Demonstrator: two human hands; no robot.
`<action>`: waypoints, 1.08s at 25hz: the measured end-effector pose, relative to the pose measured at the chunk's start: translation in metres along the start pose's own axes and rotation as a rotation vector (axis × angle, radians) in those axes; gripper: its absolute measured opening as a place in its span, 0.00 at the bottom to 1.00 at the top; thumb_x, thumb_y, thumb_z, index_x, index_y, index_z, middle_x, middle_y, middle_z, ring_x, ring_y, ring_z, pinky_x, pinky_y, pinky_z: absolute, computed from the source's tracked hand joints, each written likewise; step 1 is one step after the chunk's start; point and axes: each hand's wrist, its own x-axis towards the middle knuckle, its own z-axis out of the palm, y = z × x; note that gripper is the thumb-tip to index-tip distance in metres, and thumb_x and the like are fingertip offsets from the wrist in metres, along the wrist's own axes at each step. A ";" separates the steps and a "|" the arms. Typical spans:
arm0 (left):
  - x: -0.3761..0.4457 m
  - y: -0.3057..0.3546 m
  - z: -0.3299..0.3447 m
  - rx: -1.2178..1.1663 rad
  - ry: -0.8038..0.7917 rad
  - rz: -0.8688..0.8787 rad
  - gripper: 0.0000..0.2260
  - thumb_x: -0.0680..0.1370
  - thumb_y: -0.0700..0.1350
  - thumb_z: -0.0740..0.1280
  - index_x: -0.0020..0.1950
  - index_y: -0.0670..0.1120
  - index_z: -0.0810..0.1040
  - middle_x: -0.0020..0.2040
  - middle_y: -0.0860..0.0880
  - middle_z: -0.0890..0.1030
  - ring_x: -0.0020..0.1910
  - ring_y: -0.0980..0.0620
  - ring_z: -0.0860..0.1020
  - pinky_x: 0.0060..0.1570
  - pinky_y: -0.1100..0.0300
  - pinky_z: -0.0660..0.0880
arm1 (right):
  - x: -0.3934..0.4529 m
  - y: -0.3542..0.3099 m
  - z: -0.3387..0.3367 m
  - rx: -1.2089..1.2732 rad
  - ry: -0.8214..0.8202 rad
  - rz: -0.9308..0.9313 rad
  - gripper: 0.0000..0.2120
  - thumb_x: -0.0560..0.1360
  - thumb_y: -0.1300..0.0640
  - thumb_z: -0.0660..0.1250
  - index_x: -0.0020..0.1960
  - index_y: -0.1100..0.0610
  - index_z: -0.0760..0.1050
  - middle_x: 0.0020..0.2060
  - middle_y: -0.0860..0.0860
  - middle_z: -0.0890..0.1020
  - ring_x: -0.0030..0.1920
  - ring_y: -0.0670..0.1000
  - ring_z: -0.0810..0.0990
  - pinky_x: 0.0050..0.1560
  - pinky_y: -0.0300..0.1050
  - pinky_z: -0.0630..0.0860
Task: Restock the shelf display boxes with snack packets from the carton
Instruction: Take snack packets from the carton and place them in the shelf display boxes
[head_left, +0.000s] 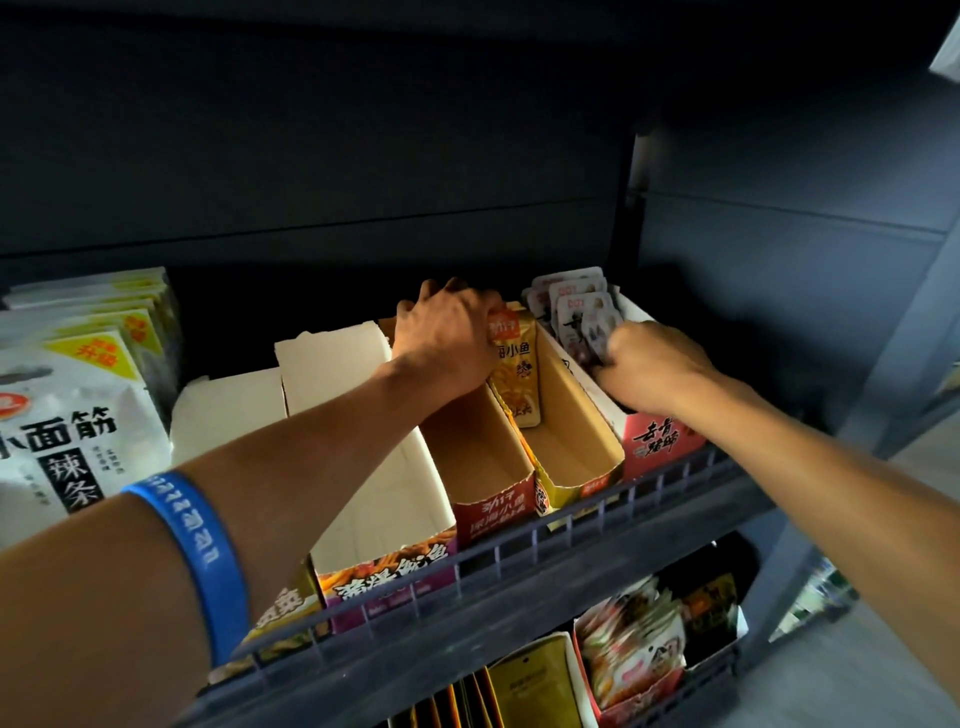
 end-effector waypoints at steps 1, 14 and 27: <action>0.000 -0.001 0.000 -0.007 -0.004 -0.001 0.19 0.78 0.50 0.67 0.69 0.57 0.71 0.65 0.49 0.74 0.67 0.44 0.67 0.66 0.46 0.64 | -0.003 0.001 0.001 0.057 0.082 -0.006 0.11 0.78 0.46 0.65 0.43 0.53 0.75 0.36 0.48 0.76 0.34 0.48 0.76 0.30 0.39 0.69; -0.009 0.000 -0.007 0.050 0.006 0.059 0.30 0.79 0.54 0.64 0.79 0.56 0.56 0.75 0.47 0.65 0.72 0.41 0.65 0.69 0.45 0.64 | -0.012 0.017 -0.013 0.196 -0.033 -0.122 0.05 0.77 0.54 0.69 0.48 0.51 0.84 0.47 0.49 0.85 0.45 0.48 0.82 0.47 0.44 0.79; -0.188 0.000 -0.088 -0.038 -0.109 0.083 0.23 0.79 0.49 0.63 0.75 0.53 0.66 0.73 0.51 0.70 0.72 0.48 0.66 0.72 0.50 0.62 | -0.161 -0.068 -0.014 0.071 -0.056 -0.497 0.28 0.77 0.61 0.62 0.75 0.46 0.61 0.72 0.46 0.71 0.41 0.41 0.78 0.38 0.39 0.77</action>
